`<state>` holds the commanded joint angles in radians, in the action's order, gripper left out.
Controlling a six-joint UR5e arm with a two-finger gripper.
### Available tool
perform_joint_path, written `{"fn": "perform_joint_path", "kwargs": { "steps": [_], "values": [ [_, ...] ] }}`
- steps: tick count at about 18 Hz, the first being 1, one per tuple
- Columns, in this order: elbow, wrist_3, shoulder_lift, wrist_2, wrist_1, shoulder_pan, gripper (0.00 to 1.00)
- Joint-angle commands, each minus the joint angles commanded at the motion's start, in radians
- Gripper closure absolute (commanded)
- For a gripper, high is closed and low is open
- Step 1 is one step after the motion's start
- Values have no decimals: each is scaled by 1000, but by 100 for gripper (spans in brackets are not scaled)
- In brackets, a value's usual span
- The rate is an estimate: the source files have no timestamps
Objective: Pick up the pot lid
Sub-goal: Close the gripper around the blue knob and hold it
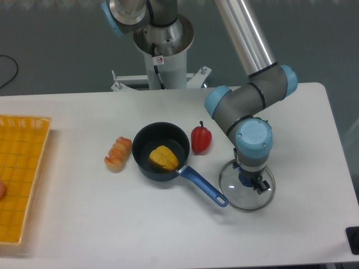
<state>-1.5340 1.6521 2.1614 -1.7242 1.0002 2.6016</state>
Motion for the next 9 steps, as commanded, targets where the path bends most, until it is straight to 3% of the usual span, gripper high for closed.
{"fn": "perform_joint_path", "kwargs": {
  "steps": [9],
  "values": [
    [2, 3, -2, 0, 3, 2, 37]
  ]
}}
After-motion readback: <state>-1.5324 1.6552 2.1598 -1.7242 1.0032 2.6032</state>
